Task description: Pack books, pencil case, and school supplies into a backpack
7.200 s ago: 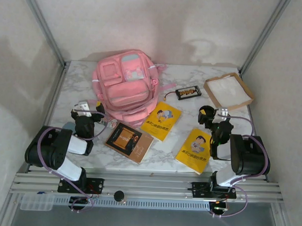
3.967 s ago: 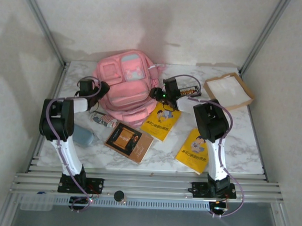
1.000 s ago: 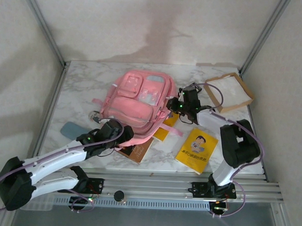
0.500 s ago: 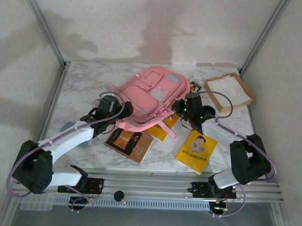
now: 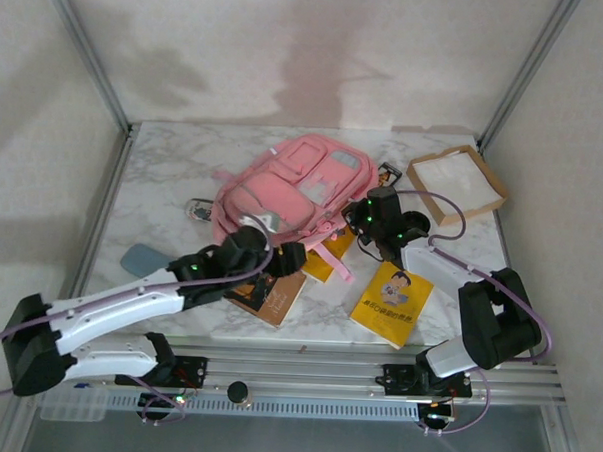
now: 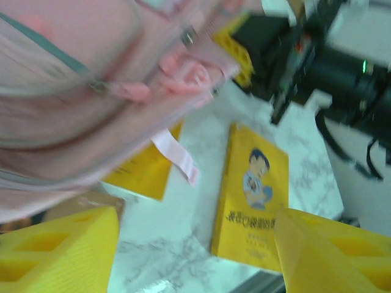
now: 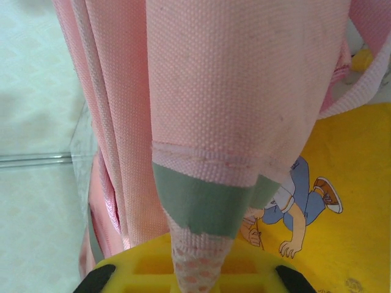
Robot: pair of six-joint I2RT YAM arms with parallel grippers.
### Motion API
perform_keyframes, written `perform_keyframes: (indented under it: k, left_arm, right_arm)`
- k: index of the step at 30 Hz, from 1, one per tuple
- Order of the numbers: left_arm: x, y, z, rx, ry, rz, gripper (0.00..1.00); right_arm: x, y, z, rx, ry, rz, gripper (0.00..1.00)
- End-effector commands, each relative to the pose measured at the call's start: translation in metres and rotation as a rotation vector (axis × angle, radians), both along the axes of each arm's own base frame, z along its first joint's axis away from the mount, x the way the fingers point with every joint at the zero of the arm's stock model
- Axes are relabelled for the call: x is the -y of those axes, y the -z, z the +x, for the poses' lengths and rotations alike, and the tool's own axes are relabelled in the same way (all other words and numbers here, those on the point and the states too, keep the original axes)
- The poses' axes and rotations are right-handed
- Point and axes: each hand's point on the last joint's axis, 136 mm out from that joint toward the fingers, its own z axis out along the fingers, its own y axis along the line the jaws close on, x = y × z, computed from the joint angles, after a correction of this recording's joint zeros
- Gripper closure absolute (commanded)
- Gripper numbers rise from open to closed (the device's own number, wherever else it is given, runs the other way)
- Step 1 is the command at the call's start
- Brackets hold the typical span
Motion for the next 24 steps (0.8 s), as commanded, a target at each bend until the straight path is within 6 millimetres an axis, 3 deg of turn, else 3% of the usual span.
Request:
perform_keyframes:
  k: [1,5,9,18,24]
  left_arm:
    - [0.039,-0.002,-0.012,0.037,0.099,-0.067,0.33]
    - [0.066,0.01,0.004,0.094,0.125,-0.026,0.35]
    - [0.091,0.036,0.024,0.11,0.151,0.127,0.36]
    - [0.077,0.066,0.071,0.123,-0.032,0.259,0.48]
    - [0.086,0.06,0.09,0.184,-0.036,0.234,0.48]
  right_arm:
    - [-0.023,-0.031,-0.002,0.048,-0.066,0.121,1.0]
    - [-0.027,-0.029,-0.005,0.026,-0.08,0.142,1.0]
    - [-0.03,-0.033,-0.006,0.02,-0.091,0.156,1.0]
    - [-0.033,-0.034,-0.006,-0.004,-0.084,0.196,1.0]
    - [-0.035,-0.031,-0.005,-0.024,-0.083,0.209,1.0]
